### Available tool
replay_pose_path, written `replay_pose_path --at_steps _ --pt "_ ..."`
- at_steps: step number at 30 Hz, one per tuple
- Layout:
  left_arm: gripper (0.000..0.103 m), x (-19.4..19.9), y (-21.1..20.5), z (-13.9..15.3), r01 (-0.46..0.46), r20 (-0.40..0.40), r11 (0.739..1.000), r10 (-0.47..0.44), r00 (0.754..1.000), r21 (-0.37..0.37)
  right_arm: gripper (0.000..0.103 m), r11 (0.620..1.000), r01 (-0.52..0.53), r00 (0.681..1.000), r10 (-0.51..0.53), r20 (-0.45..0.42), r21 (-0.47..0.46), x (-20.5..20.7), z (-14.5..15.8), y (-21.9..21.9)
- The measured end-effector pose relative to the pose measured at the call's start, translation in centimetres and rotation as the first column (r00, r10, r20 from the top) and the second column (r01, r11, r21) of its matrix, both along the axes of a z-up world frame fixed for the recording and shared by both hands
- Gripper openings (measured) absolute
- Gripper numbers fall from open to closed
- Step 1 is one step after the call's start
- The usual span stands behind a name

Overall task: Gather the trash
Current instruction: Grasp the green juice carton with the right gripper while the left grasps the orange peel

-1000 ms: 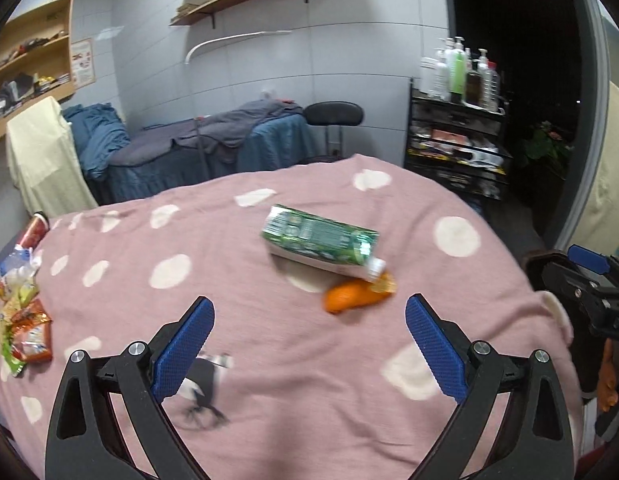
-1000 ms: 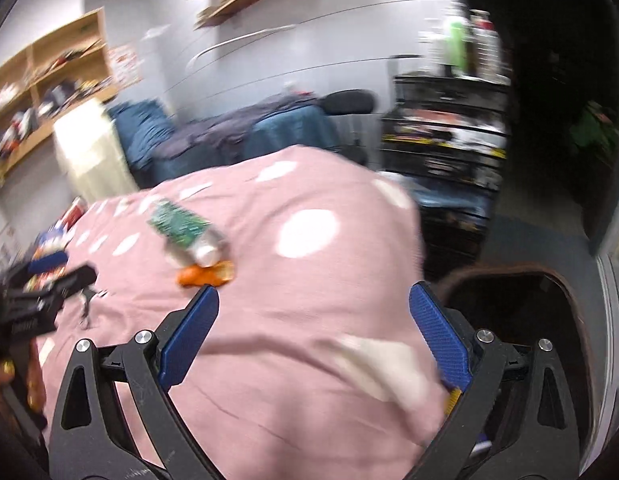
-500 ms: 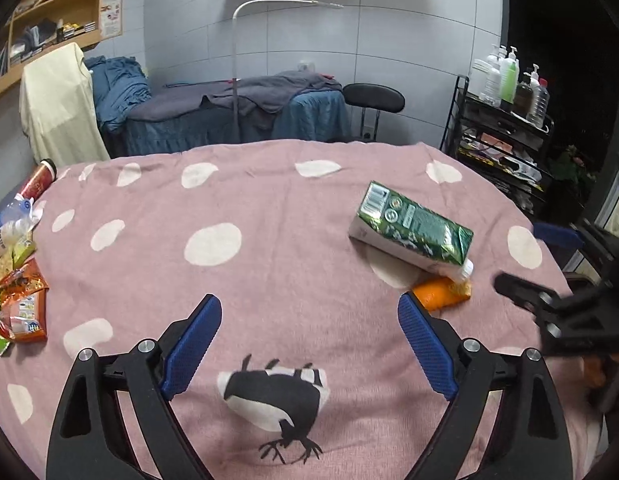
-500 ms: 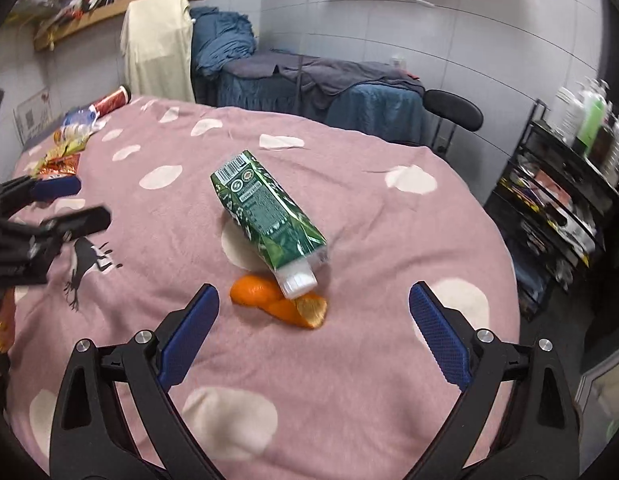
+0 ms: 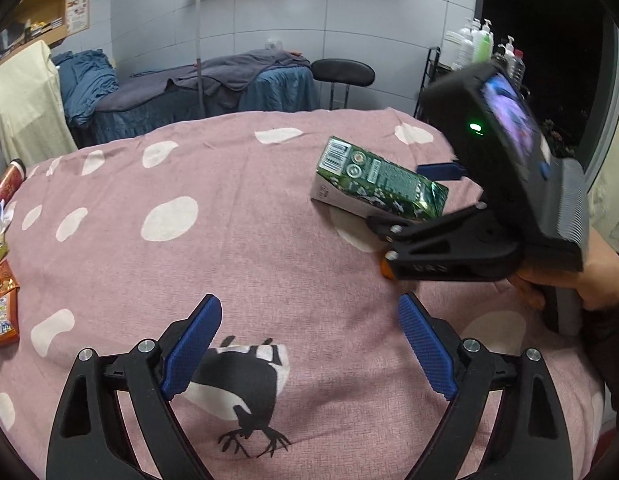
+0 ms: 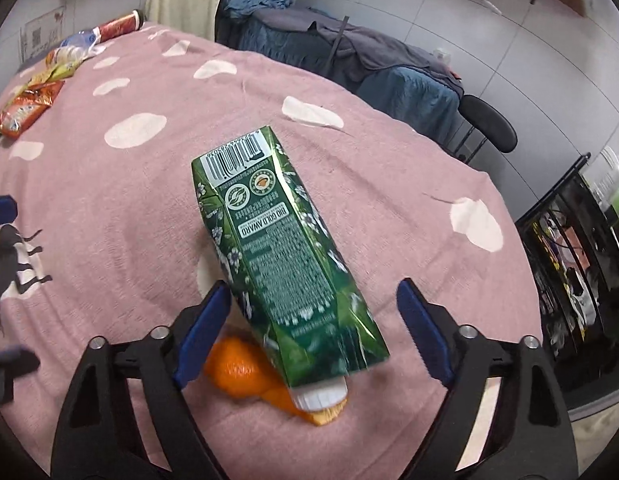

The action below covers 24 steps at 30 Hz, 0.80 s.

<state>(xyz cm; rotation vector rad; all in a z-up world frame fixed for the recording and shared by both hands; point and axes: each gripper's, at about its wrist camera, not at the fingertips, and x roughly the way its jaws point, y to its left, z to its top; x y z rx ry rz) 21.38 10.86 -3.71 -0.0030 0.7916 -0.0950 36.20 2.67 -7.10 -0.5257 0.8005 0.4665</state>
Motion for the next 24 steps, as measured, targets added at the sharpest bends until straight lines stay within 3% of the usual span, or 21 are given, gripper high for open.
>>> replay_pose_path --at_steps 3,6,15,24 --pt "0.089 0.4 -0.9 -0.3 0.029 -0.015 0.999 -0.029 0.999 0.026 0.061 1.0 -0.024 1.0 0.024 -0.013 -0.01 0.4 -0.6 0.5" --pt "0.089 0.8 -1.9 -0.6 0.065 -0.028 0.997 -0.063 0.998 0.045 0.053 1.0 -0.023 1.0 0.023 0.003 0.012 0.2 -0.2 0.2" --pt "0.072 3.7 -6.1 -1.7 0.202 -0.103 0.972 -0.191 0.976 0.118 0.051 0.967 0.11 0.991 -0.124 0.047 0.229 -1.1 4.5 -6.1" --pt "0.049 7.2 -10.5 -4.4 0.316 -0.228 0.916 -0.262 0.938 0.247 0.051 0.9 0.235 0.965 -0.26 0.02 0.368 -3.6 7.1 -13.5"
